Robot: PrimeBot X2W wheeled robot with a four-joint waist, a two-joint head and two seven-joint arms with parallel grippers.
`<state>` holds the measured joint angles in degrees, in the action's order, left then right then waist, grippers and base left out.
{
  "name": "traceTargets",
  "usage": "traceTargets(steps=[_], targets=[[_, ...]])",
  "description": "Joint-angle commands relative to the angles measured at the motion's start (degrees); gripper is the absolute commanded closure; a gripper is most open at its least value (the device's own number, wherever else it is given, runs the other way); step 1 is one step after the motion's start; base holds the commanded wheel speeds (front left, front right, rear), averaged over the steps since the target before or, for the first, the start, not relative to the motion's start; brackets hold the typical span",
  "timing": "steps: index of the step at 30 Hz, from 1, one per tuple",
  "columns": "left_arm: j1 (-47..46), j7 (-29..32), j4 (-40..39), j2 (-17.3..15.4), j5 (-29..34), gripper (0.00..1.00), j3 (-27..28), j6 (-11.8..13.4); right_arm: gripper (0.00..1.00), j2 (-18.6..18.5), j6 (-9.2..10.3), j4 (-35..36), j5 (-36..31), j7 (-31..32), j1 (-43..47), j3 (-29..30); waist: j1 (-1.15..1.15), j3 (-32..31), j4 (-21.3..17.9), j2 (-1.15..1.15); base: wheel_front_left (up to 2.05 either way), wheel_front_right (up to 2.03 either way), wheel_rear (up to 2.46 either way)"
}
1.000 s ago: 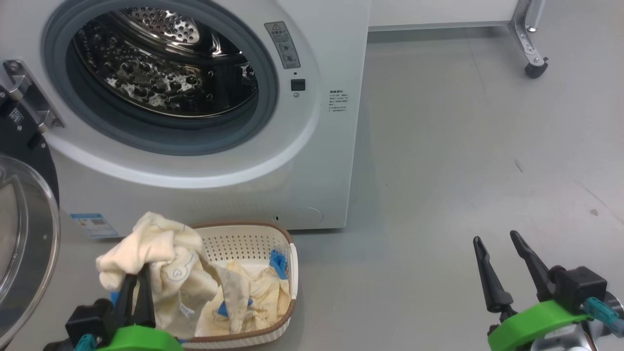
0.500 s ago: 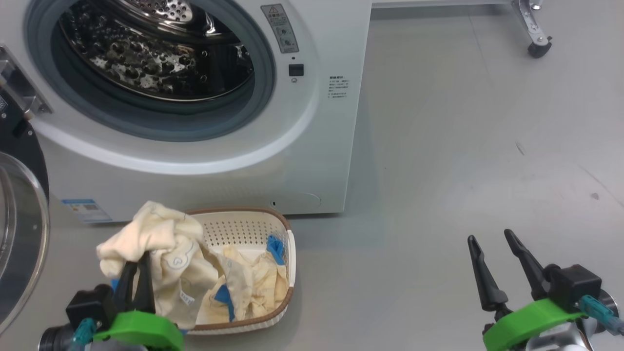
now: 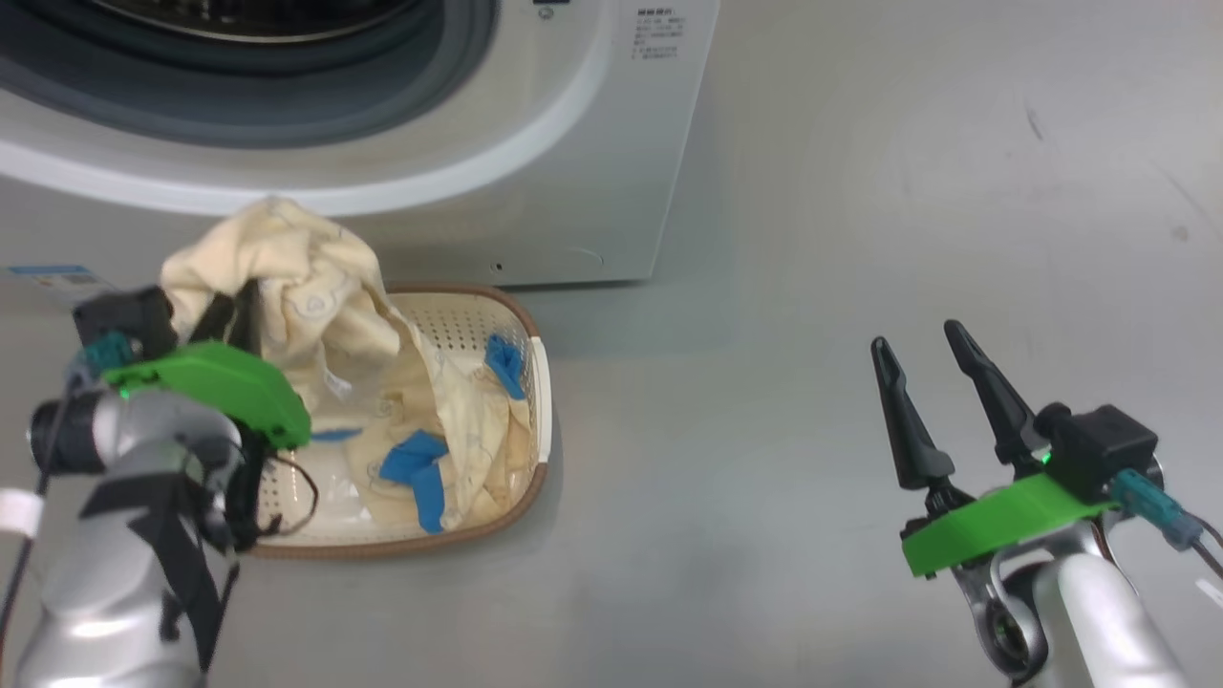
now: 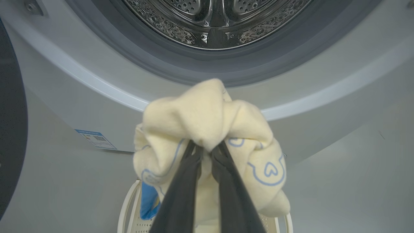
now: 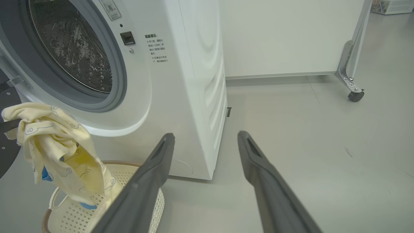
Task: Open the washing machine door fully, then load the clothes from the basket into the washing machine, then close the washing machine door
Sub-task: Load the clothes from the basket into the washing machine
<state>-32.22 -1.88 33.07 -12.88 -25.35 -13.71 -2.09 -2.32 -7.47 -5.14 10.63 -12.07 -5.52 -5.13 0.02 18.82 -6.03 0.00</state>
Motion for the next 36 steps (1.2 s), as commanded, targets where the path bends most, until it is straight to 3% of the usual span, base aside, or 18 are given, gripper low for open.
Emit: traceTargets(steps=[1,11,21,28,36], targets=[[-7.0,1.7,1.2,-3.2,-0.8,1.00,2.7,-0.7,0.00,-0.6,-0.02,0.9,0.7,-1.2,-3.3,-1.9,-0.02,6.9,-2.6,0.00,0.00,0.00,0.00],[-27.3,8.1,9.9,-8.9,-2.2,1.00,4.4,-2.8,0.00,-0.6,-0.02,-2.1,4.5,-2.8,-9.9,-5.0,-0.02,16.2,-7.2,0.00,0.00,0.00,0.00],[-43.5,12.6,12.1,-16.7,0.0,1.00,3.2,-4.1,0.00,-0.6,-0.02,-0.5,8.3,-2.9,-12.5,-7.2,-0.02,23.1,-11.5,0.00,0.00,0.00,0.00],[-53.1,9.0,9.6,-21.7,3.1,1.00,0.8,-4.9,0.00,-0.6,-0.02,0.5,10.6,-2.9,-14.1,-8.9,-0.02,28.0,-14.1,0.00,0.00,0.00,0.00],[-61.6,-4.9,7.8,-26.2,9.0,1.00,-3.4,-5.2,0.00,-0.6,-0.02,1.1,11.9,-2.9,-15.2,-10.1,-0.02,31.0,-15.7,0.00,0.00,0.00,0.00]])
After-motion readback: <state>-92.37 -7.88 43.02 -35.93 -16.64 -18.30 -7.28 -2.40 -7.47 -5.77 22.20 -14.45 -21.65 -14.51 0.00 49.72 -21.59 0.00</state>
